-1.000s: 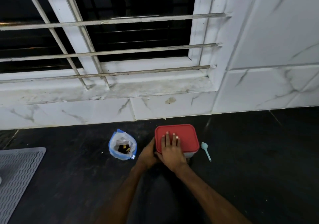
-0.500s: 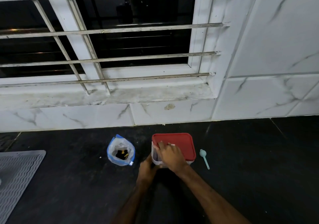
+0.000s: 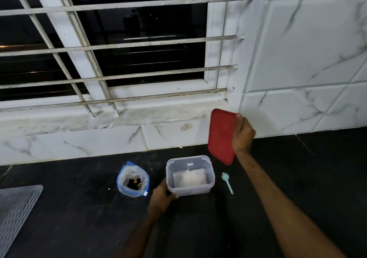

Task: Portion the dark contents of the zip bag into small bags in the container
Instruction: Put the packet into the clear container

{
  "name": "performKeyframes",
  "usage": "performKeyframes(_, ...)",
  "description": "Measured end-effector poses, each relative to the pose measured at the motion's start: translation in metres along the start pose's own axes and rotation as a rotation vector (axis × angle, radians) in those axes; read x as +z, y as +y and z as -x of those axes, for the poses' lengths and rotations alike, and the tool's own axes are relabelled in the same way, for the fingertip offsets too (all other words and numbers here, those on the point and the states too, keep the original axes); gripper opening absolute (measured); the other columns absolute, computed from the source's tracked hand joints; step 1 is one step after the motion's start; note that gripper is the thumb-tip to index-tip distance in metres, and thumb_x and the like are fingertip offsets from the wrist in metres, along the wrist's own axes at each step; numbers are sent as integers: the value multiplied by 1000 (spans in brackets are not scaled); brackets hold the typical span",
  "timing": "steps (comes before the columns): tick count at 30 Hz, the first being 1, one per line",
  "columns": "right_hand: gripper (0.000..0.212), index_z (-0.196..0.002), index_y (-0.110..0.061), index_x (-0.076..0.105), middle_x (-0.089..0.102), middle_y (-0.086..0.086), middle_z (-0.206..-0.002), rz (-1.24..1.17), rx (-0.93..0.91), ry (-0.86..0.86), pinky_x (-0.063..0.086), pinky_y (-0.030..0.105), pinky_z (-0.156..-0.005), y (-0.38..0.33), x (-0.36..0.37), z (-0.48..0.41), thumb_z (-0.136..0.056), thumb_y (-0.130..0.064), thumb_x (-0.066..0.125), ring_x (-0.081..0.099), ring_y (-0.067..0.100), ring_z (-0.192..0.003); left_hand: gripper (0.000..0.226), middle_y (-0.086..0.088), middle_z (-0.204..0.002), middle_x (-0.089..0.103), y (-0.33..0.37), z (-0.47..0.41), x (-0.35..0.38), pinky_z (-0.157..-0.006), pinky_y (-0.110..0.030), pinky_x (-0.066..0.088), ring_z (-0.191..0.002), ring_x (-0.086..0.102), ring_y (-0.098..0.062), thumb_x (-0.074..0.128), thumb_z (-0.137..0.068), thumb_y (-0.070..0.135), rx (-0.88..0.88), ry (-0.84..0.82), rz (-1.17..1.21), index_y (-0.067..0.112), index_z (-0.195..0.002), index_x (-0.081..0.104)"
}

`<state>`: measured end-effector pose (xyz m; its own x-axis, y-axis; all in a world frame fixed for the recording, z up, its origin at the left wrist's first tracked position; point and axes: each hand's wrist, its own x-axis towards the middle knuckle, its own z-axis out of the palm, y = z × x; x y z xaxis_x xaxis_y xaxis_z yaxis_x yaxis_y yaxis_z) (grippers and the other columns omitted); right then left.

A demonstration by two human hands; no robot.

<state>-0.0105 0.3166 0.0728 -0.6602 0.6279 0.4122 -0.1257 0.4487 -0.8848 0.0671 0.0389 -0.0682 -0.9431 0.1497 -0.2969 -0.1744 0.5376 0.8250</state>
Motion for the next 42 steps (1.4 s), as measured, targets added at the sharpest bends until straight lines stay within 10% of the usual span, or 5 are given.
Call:
performKeyframes(9, 70, -139, 5, 41, 45, 20, -142, -312, 1244, 473, 35, 37, -109, 134, -60, -2, -98, -52, 40, 45, 33, -130, 61, 20, -148, 25, 36, -3, -32, -114, -25, 24, -135, 26, 0, 51, -100, 29, 247, -32, -346, 32, -153, 19)
performKeyframes(17, 80, -143, 4, 33, 29, 29, -150, -145, 1408, 380, 29, 48, -114, 183, -74, 41, -95, -60, 34, 35, 40, -136, 59, -2, -152, 41, 49, -9, 3, -111, -34, 38, -135, 44, -19, 49, -97, 16, 257, 65, -590, 30, -150, 30)
performKeyframes(25, 46, -131, 0, 49, 44, 23, -136, 280, 370, 136, 33, 38, -104, 135, -56, 22, -89, -16, 61, 44, 40, -123, 43, -2, -138, 56, 69, -28, 19, -107, -34, 44, -124, 55, -19, 56, -94, 12, 115, 130, -606, 22, -135, 53)
performKeyframes(32, 26, -112, -11, 67, 68, 9, -112, 569, -17, -1099, 48, 34, -92, 49, 73, 91, -96, -28, 55, 63, 24, -105, 40, -5, -128, 63, 78, -22, -2, -101, -33, 48, -118, 60, -19, 58, -91, 4, 42, 333, -468, 18, -129, 59)
performKeyframes(42, 20, -114, -14, 57, 67, 7, -111, 679, -74, -942, 49, 34, -84, 66, 107, 127, -95, -21, 52, 64, 26, -105, 25, 4, -109, 69, 59, 10, -42, -78, -18, 46, -90, 59, -5, 51, -97, 8, 34, 433, -324, 18, -116, 65)
